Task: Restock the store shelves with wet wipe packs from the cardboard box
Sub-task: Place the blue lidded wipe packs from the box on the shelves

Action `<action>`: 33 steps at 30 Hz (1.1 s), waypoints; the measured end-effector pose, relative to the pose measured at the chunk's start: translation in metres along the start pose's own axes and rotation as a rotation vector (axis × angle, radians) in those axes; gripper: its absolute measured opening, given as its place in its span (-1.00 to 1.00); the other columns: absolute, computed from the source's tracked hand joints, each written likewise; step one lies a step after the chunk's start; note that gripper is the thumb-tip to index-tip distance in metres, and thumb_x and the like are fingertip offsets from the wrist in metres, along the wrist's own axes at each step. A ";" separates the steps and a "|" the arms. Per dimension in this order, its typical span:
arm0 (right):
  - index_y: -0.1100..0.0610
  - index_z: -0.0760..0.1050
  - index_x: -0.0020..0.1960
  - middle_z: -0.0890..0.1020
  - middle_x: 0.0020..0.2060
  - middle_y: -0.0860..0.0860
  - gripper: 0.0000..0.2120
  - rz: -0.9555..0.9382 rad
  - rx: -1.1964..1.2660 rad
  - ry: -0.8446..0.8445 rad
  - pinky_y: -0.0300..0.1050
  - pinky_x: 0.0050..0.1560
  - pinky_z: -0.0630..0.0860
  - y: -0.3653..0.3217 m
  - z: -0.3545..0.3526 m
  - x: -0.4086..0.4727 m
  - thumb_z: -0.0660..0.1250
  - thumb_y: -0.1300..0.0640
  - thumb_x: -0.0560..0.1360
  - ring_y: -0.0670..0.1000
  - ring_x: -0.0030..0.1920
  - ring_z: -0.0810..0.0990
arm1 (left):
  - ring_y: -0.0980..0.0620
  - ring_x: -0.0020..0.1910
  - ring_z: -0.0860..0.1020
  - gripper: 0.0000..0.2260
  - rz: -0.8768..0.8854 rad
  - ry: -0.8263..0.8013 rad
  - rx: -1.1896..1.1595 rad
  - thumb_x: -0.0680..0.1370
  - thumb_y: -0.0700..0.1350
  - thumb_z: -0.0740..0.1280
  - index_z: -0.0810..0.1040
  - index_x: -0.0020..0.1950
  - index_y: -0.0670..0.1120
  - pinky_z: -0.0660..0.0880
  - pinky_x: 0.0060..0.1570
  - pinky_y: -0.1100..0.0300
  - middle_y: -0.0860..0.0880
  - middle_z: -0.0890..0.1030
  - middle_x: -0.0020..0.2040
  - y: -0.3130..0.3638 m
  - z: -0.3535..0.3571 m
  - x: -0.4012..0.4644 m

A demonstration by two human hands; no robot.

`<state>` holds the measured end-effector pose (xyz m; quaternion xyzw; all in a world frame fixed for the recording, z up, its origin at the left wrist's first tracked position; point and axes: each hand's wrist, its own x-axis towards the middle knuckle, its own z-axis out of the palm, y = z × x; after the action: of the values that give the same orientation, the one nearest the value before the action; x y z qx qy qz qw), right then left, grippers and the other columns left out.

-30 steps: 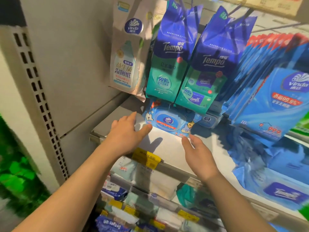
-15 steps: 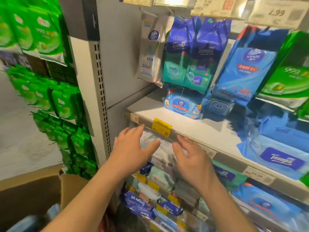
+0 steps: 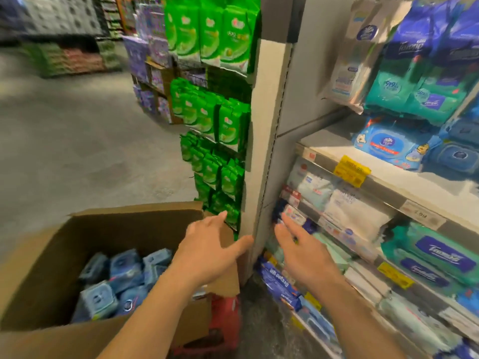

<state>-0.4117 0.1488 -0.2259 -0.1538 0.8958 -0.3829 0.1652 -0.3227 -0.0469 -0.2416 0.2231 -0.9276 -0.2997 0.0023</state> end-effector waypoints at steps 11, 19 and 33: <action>-0.27 0.31 0.54 0.42 0.45 -0.25 -0.49 -0.015 0.035 -0.238 -0.16 0.38 0.32 -0.095 0.187 0.027 0.16 -0.31 0.61 -0.11 0.49 0.37 | -0.08 0.59 0.20 0.02 -0.357 0.030 -0.239 0.30 0.64 0.08 0.16 0.64 0.12 0.24 0.52 -0.16 0.04 0.25 0.61 -0.223 -0.073 -0.034; -0.19 0.31 0.55 0.41 0.48 -0.22 -0.52 0.064 -0.006 -0.321 -0.25 0.24 0.25 -0.131 0.289 0.051 0.21 -0.19 0.65 -0.22 0.37 0.37 | -0.01 0.58 0.24 -0.03 -0.459 -0.032 -0.375 0.34 0.57 0.12 0.21 0.64 0.08 0.27 0.51 -0.08 0.04 0.27 0.61 -0.337 -0.099 -0.035; -0.05 0.48 0.45 0.57 0.38 0.02 -0.52 0.297 -0.334 -0.523 -0.15 0.18 0.39 -0.036 0.397 0.112 0.29 -0.20 0.60 0.04 0.34 0.54 | 0.06 0.59 0.21 -0.07 -0.550 -0.091 -0.445 0.31 0.57 0.08 0.32 0.59 0.12 0.17 0.55 -0.01 0.05 0.31 0.59 -0.406 -0.036 0.010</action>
<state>-0.3426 -0.1724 -0.4786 -0.1396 0.8861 -0.1502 0.4157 -0.1588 -0.3636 -0.4401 0.4447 -0.7441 -0.4934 -0.0712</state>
